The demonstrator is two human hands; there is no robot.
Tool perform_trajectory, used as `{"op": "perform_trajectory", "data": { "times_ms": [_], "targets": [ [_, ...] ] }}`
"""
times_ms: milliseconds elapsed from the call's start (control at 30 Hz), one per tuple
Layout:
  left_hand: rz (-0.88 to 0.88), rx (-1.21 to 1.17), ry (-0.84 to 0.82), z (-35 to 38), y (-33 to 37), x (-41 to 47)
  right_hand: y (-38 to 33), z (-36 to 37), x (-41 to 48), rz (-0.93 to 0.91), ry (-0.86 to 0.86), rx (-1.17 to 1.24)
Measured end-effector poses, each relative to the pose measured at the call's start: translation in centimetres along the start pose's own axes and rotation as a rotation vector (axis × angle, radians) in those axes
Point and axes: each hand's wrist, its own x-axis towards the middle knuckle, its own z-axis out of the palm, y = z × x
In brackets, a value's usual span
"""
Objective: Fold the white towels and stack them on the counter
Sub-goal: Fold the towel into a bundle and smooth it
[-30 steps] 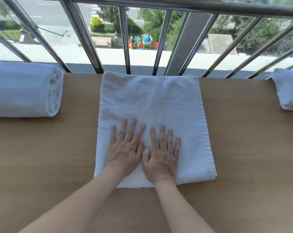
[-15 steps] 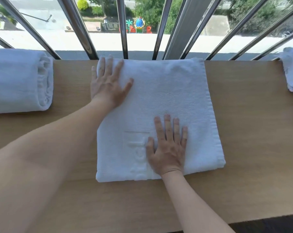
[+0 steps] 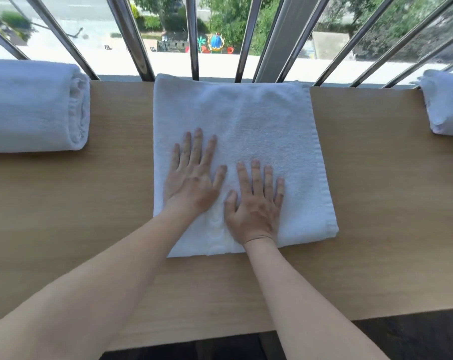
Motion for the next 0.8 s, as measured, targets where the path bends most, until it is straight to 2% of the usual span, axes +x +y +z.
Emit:
{"op": "perform_trajectory", "data": {
  "times_ms": [167, 300, 400, 500, 567, 700, 800],
  "targets": [
    [0.045, 0.018, -0.038, 1.0, 0.8, -6.6, 0.0, -0.9, -0.3, -0.005, -0.095, 0.013],
    [0.045, 0.094, 0.009, 0.7, -1.1, -9.9, 2.7, -1.3, -1.1, -0.049, -0.169, -0.021],
    [0.016, 0.124, 0.018, 0.7, -2.2, -11.5, 6.8, -1.7, -2.3, 0.118, -0.175, -0.079],
    [0.013, 0.128, 0.008, 0.9, -2.6, -12.6, 8.6, -2.1, -3.8, 0.277, -0.108, -0.030],
    [0.046, 0.126, 0.007, 0.8, -2.8, -13.6, 8.3, -2.1, -5.3, 0.221, -0.080, -0.053],
    [0.127, 0.097, -0.003, 0.7, -3.6, -15.6, 6.9, -1.3, -8.9, -0.055, -0.148, -0.085],
    [0.175, 0.095, 0.007, 0.8, -4.1, -16.8, 6.6, -0.6, -10.2, -0.128, -0.131, -0.121]
  ]
}}
